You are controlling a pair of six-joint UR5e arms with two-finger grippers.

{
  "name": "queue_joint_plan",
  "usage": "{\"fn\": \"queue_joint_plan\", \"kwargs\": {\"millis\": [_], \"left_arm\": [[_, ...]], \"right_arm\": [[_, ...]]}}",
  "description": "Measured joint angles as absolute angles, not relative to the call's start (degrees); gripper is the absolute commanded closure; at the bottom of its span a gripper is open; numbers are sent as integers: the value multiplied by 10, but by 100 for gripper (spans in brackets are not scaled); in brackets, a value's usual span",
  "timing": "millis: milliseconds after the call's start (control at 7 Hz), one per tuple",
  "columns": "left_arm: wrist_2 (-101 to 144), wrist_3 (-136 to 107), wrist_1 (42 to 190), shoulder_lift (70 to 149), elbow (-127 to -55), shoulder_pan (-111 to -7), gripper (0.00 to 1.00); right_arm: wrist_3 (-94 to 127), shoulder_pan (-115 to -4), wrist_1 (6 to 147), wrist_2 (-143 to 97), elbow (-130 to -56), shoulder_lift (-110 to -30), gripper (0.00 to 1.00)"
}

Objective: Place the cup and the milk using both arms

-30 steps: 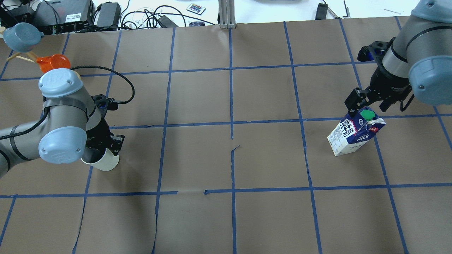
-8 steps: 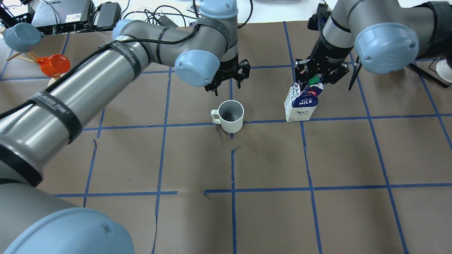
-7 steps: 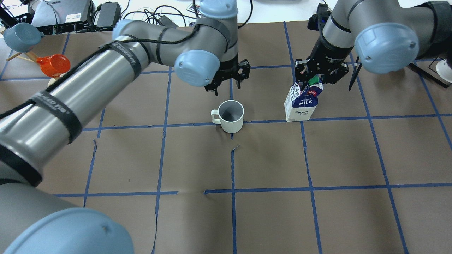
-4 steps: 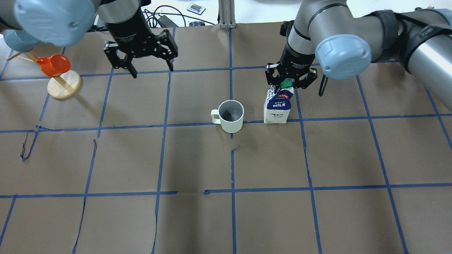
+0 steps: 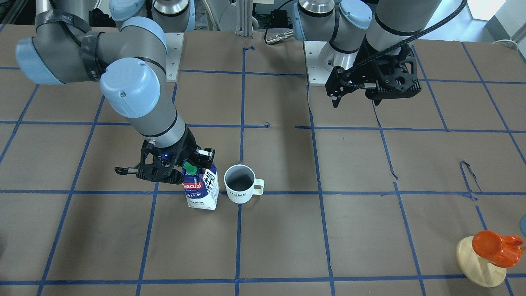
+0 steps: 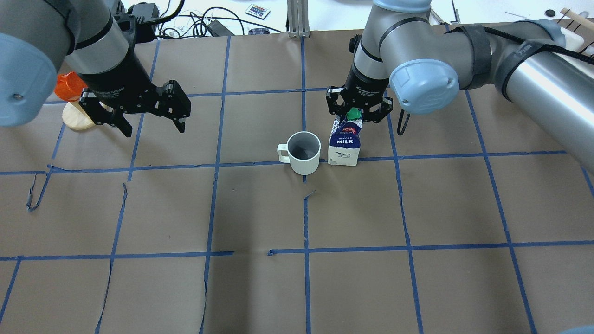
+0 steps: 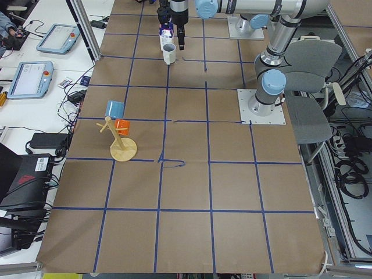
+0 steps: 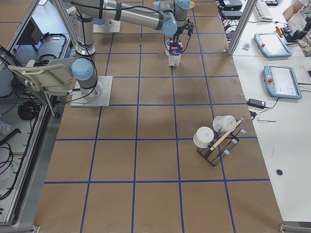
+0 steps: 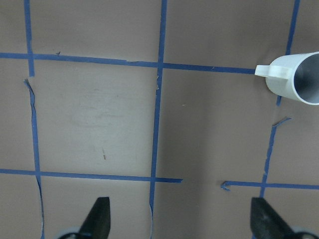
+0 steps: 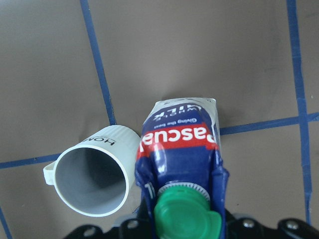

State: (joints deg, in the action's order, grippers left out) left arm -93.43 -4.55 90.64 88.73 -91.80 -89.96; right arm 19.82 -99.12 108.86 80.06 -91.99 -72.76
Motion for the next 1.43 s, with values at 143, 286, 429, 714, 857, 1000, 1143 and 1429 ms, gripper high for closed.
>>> {"fn": "queue_joint_plan", "kwargs": {"millis": [143, 286, 429, 714, 857, 1000, 1143, 1429], "left_arm": [[-948, -46, 892, 891, -906, -897, 0], [-936, -48, 887, 901, -884, -896, 0], [-908, -51, 883, 914, -859, -896, 0], [-886, -50, 882, 932, -829, -896, 0], [-882, -51, 881, 935, -827, -895, 0], [-882, -52, 881, 935, -828, -895, 0], [-883, -53, 881, 934, -829, -895, 0], [-885, -53, 881, 933, -830, -895, 0]], "right_arm": [[202, -997, 1092, 798, -920, -726, 70], [201, -1001, 1095, 798, -921, -725, 68], [196, -1003, 1096, 797, -921, -724, 41], [179, -1004, 1097, 800, -922, -723, 0], [163, -1004, 1097, 804, -923, -723, 0], [151, -1003, 1094, 806, -923, -725, 0], [145, -1000, 1089, 807, -922, -729, 0], [107, -982, 1059, 820, -921, -765, 0]]}}
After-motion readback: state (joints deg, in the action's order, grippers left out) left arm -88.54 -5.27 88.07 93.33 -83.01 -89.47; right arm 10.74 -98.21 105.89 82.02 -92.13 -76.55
